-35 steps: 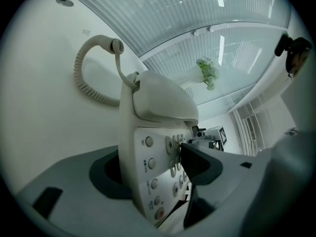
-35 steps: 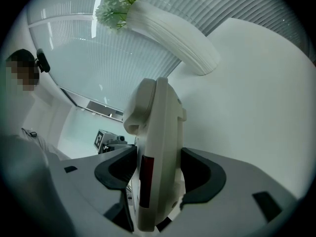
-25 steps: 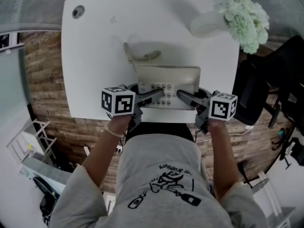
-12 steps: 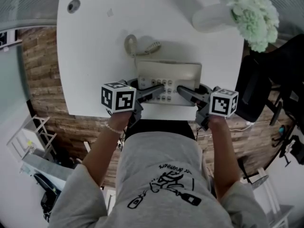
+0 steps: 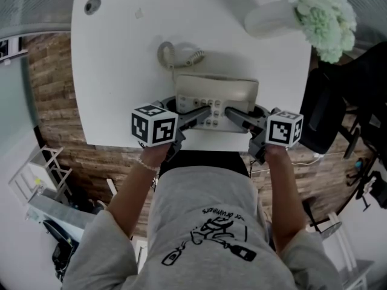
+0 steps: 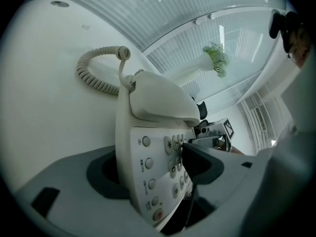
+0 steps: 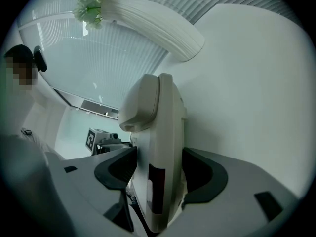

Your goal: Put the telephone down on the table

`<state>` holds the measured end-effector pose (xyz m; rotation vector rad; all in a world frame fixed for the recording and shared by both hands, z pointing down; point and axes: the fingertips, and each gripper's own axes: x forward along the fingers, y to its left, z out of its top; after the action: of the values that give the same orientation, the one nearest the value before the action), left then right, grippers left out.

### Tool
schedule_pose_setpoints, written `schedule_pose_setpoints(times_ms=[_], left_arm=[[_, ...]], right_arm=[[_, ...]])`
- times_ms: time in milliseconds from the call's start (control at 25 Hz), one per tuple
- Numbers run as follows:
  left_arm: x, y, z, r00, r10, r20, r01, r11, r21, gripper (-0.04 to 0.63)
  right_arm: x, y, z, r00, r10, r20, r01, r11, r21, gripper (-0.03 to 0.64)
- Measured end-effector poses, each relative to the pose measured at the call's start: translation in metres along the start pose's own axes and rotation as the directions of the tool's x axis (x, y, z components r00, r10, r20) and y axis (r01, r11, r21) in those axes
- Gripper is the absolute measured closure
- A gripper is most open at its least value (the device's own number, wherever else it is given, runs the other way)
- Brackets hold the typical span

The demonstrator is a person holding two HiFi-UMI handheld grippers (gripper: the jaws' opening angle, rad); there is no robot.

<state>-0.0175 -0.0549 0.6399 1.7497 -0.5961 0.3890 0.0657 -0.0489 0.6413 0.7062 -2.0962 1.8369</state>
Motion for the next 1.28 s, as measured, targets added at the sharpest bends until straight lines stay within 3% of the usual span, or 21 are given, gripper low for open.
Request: schedule_pose_setpoints(times_ms=[360,1280], left_arm=[[0.0027,-0.0032,-0.0019,0.998,0.068,-0.001,-0.068,0.996,0.055,0.236],[0.0007,0.0001,-0.002,0.983,0.183,0.015,-0.183,0.976,0.118,0.176]], right_arm=[[-0.0025,0.0013,-0.0026,1.0,-0.018,-0.003,0.018,1.0,-0.018,0.322],[-0.0043,-0.0037,-0.0027,0.997,-0.081,0.019,0.081,0.996,-0.019,0.319]])
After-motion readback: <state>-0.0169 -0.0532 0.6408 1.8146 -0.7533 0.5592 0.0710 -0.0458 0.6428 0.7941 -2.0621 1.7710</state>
